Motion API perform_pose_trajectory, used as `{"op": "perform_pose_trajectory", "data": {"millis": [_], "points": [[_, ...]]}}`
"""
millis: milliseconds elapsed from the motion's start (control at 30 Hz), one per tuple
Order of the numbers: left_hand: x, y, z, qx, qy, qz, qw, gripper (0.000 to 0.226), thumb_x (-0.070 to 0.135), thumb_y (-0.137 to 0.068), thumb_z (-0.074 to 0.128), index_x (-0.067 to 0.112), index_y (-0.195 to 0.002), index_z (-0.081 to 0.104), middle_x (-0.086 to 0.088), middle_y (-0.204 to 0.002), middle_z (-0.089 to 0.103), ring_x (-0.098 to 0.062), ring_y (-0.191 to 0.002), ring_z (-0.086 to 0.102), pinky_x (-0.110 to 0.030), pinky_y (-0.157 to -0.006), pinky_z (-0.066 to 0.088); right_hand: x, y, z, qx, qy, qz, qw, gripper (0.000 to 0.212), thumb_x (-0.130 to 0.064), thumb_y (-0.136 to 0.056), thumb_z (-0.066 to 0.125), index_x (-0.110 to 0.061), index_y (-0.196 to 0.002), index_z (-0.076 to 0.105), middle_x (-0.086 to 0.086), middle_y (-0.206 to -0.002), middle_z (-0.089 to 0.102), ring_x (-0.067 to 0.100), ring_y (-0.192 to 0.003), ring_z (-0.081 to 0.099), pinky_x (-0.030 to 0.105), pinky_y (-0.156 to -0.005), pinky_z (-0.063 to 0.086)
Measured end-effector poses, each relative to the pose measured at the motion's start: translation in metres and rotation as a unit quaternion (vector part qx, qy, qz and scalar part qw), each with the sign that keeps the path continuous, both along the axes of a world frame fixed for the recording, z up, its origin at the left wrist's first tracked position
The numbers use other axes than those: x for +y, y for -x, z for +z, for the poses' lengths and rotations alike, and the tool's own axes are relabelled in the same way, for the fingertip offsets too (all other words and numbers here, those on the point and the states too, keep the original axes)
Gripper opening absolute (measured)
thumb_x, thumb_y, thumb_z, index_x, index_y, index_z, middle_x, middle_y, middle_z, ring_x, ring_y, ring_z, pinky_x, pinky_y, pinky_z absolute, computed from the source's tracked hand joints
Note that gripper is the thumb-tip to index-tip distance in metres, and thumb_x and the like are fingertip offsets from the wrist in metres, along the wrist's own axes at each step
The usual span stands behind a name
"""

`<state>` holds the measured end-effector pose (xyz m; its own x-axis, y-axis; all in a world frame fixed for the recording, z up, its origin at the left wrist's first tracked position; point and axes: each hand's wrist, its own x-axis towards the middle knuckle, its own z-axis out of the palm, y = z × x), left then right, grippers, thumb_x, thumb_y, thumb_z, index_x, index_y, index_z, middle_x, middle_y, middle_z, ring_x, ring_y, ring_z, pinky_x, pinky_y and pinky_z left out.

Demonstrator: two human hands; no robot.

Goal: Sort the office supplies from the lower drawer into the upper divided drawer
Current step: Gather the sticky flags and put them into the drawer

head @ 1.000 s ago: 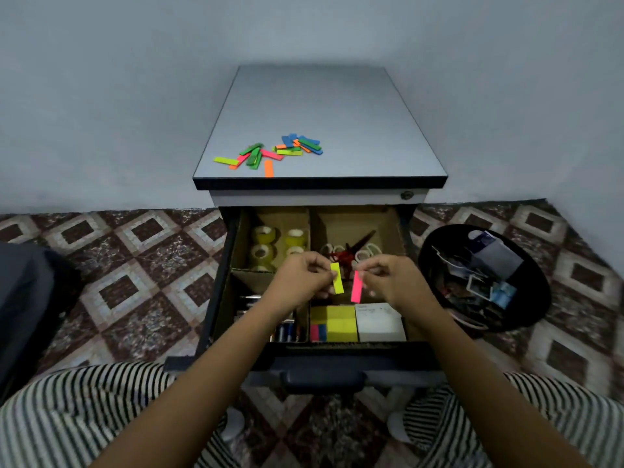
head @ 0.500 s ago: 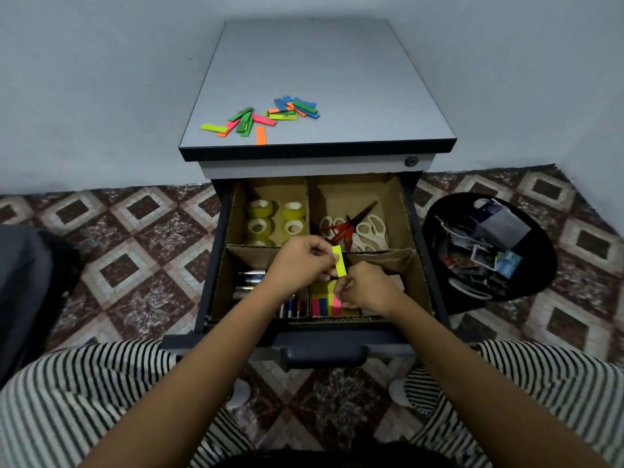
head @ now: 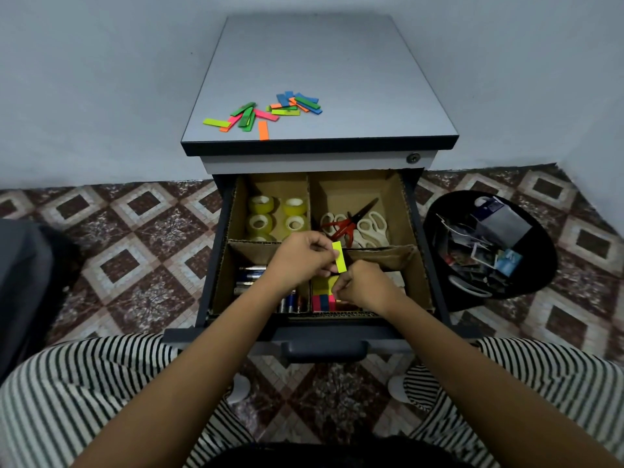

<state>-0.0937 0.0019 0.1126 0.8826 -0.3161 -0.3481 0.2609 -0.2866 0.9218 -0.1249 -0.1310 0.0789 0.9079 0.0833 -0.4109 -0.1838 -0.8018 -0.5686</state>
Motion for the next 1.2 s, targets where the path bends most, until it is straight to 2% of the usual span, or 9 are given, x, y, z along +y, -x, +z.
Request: {"op": "perform_pose_trajectory", "data": {"millis": [67, 200, 400, 633, 767, 833, 933, 1067, 1200], "points": [[0.001, 0.0, 0.0, 0.005, -0.003, 0.002, 1.0, 0.015, 0.001, -0.088, 0.06, 0.01, -0.075, 0.058, -0.007, -0.066, 0.062, -0.002, -0.051, 0.062, -0.017, -0.056, 0.053, -0.001, 0.0, -0.001, -0.001, -0.003, -0.009, 1.0, 0.015, -0.009, -0.088, 0.061, -0.005, -0.094, 0.074, 0.012, -0.093, 0.072, 0.021, -0.087, 0.068, 0.02, -0.076, 0.052], [0.003, -0.001, 0.004, 0.014, -0.019, -0.004, 1.0, 0.014, 0.004, -0.09, 0.059, 0.008, -0.077, 0.061, -0.008, -0.067, 0.062, -0.002, -0.051, 0.062, -0.017, -0.057, 0.053, -0.009, 0.0, 0.007, 0.036, -0.125, -0.103, 0.986, 0.025, -0.007, -0.093, 0.053, -0.012, -0.071, 0.063, 0.006, -0.071, 0.062, 0.013, -0.059, 0.061, 0.02, -0.057, 0.054], [0.005, 0.0, 0.008, 0.012, -0.026, -0.019, 0.999, 0.013, 0.004, -0.09, 0.059, 0.008, -0.078, 0.062, -0.007, -0.068, 0.063, -0.004, -0.054, 0.063, -0.017, -0.058, 0.054, -0.02, -0.002, 0.044, 0.033, -0.381, -0.182, 0.906, 0.01, -0.012, -0.094, 0.055, -0.008, -0.093, 0.064, 0.01, -0.081, 0.064, 0.018, -0.073, 0.063, 0.023, -0.065, 0.056], [0.004, 0.007, 0.007, -0.077, -0.109, -0.045, 0.99, 0.007, 0.013, -0.089, 0.062, 0.011, -0.086, 0.068, -0.003, -0.076, 0.066, -0.014, -0.072, 0.063, -0.026, -0.069, 0.055, -0.021, 0.004, 0.037, 0.012, -0.348, -0.172, 0.922, 0.008, -0.001, -0.086, 0.063, -0.006, -0.079, 0.062, 0.009, -0.072, 0.061, 0.012, -0.06, 0.059, 0.018, -0.054, 0.054], [0.017, 0.015, 0.002, -0.307, -0.258, -0.046, 0.915, 0.022, 0.022, -0.091, 0.058, 0.014, -0.11, 0.066, 0.002, -0.103, 0.062, -0.011, -0.096, 0.057, -0.022, -0.083, 0.046, -0.021, 0.007, 0.031, 0.032, -0.289, -0.153, 0.945, 0.007, 0.0, -0.087, 0.061, -0.006, -0.084, 0.06, 0.008, -0.073, 0.061, 0.014, -0.061, 0.058, 0.019, -0.053, 0.05], [0.025, 0.017, -0.006, -0.379, -0.295, -0.065, 0.875, 0.027, 0.021, -0.092, 0.056, 0.01, -0.115, 0.063, -0.004, -0.111, 0.06, -0.017, -0.103, 0.056, -0.031, -0.091, 0.048, -0.02, 0.006, 0.024, 0.041, -0.246, -0.14, 0.958, 0.008, 0.0, -0.087, 0.06, -0.008, -0.089, 0.059, 0.008, -0.072, 0.061, 0.014, -0.06, 0.057, 0.02, -0.052, 0.048], [0.034, 0.022, -0.022, -0.395, -0.352, -0.081, 0.845, 0.041, 0.031, -0.089, 0.047, 0.006, -0.12, 0.061, -0.012, -0.119, 0.059, -0.028, -0.109, 0.057, -0.048, -0.088, 0.051, -0.016, 0.004, 0.013, 0.039, -0.148, -0.105, 0.983, 0.013, -0.005, -0.086, 0.062, -0.017, -0.083, 0.06, 0.005, -0.069, 0.063, 0.012, -0.061, 0.06, 0.022, -0.054, 0.05], [0.038, 0.025, -0.03, -0.376, -0.379, -0.094, 0.84, 0.05, 0.035, -0.089, 0.043, 0.007, -0.128, 0.056, -0.014, -0.128, 0.055, -0.031, -0.123, 0.049, -0.052, -0.099, 0.043, -0.011, 0.006, 0.007, 0.016, -0.041, -0.034, 0.998, 0.009, -0.007, -0.084, 0.065, -0.016, -0.084, 0.061, 0.001, -0.075, 0.061, 0.008, -0.062, 0.056, 0.009, -0.047, 0.04], [0.039, 0.024, -0.032, -0.378, -0.378, -0.096, 0.84, 0.046, 0.032, -0.092, 0.047, 0.007, -0.13, 0.054, -0.013, -0.132, 0.053, -0.031, -0.127, 0.046, -0.053, -0.102, 0.04, -0.008, 0.008, 0.005, -0.011, 0.008, 0.009, 1.0, 0.009, -0.008, -0.083, 0.066, -0.015, -0.088, 0.064, 0.0, -0.088, 0.055, 0.013, -0.081, 0.053, 0.02, -0.059, 0.039]]}}
